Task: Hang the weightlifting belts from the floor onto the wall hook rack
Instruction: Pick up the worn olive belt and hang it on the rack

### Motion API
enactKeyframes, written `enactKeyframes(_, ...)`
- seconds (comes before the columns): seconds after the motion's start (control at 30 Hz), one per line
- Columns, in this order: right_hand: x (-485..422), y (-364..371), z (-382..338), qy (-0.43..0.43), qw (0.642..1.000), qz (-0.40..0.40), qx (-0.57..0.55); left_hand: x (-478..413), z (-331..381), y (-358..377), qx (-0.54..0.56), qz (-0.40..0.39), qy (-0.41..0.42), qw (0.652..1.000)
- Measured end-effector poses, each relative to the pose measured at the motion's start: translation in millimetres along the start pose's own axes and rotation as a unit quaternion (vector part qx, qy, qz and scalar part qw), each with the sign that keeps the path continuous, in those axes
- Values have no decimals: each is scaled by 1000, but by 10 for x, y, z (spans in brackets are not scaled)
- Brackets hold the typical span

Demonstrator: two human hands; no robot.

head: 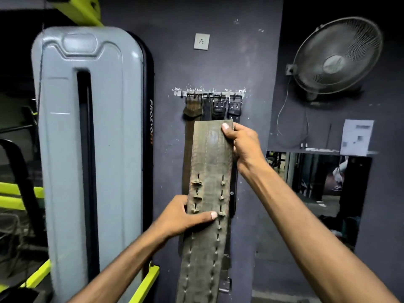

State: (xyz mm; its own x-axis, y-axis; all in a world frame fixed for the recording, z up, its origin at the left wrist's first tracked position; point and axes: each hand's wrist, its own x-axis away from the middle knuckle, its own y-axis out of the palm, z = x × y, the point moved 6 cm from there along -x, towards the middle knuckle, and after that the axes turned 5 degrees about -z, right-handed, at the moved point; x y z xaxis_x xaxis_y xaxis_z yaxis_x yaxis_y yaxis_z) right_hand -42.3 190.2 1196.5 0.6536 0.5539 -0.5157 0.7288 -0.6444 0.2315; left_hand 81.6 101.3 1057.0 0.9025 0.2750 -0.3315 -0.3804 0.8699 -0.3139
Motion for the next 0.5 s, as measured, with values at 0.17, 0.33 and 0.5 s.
enactKeyframes(0.17,60,-9,-75,-17,999,-22,30,-391,648,-444,157,53,40,985)
enactKeyframes(0.33,15,-53,-159,-69,993,-44,87,-838,1148,-614,221,92,29,971)
enactKeyframes(0.5,142,-264,-114,-109,985,-78,106,-1010,1309,-478,235,114,59,963)
